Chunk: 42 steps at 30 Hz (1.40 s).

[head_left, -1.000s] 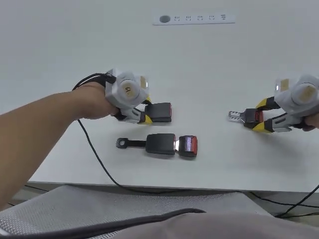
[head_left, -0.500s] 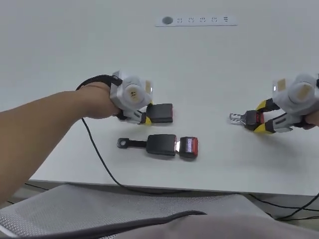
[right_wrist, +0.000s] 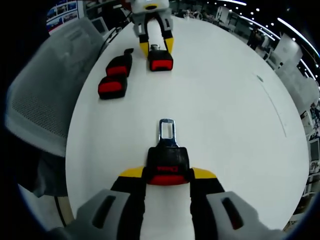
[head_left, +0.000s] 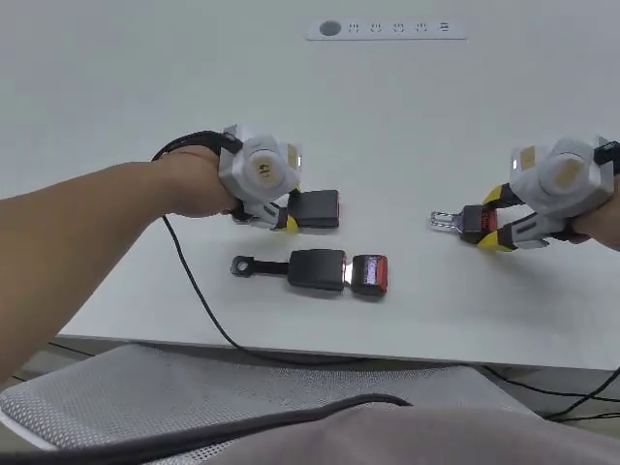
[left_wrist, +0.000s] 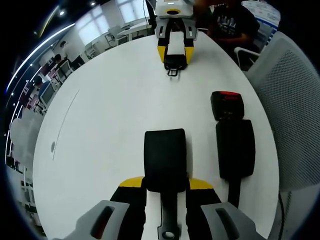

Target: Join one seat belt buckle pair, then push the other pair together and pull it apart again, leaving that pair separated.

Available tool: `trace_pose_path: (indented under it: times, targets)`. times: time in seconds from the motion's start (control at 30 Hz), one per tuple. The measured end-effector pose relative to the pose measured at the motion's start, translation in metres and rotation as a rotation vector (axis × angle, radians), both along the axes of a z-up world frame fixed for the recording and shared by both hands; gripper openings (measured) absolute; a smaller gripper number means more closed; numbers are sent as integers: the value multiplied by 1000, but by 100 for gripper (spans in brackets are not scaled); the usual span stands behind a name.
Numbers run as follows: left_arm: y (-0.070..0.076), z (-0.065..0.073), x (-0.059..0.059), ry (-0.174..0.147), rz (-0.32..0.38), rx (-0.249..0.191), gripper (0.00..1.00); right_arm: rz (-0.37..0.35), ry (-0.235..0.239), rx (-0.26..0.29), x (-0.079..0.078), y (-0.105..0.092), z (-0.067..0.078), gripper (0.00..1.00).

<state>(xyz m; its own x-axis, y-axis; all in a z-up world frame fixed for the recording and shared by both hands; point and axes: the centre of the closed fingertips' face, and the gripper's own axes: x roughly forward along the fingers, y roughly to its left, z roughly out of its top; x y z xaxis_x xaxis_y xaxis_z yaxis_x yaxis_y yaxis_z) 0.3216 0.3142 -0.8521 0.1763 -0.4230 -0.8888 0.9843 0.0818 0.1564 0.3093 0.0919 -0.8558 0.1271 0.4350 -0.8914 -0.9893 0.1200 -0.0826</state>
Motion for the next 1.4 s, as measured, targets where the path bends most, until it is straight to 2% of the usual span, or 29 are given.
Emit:
trace_pose_path:
  times: [0.47, 0.77, 1.03, 1.23, 1.4]
  targets:
    - [1, -1, 1, 1, -4, 8, 30, 18, -5, 49, 4, 56, 0, 34]
    - [1, -1, 0, 1, -6, 9, 30, 39, -7, 63, 6, 87, 0, 34]
    - [0, -1, 0, -2, -7, 14, 30, 50, -8, 67, 9, 107, 0, 34]
    - [0, -1, 0, 0, -9, 17, 30, 53, 2, 71, 10, 114, 0, 34]
    - [0, -1, 0, 1, -8, 16, 30, 78, -19, 58, 9, 118, 1, 34]
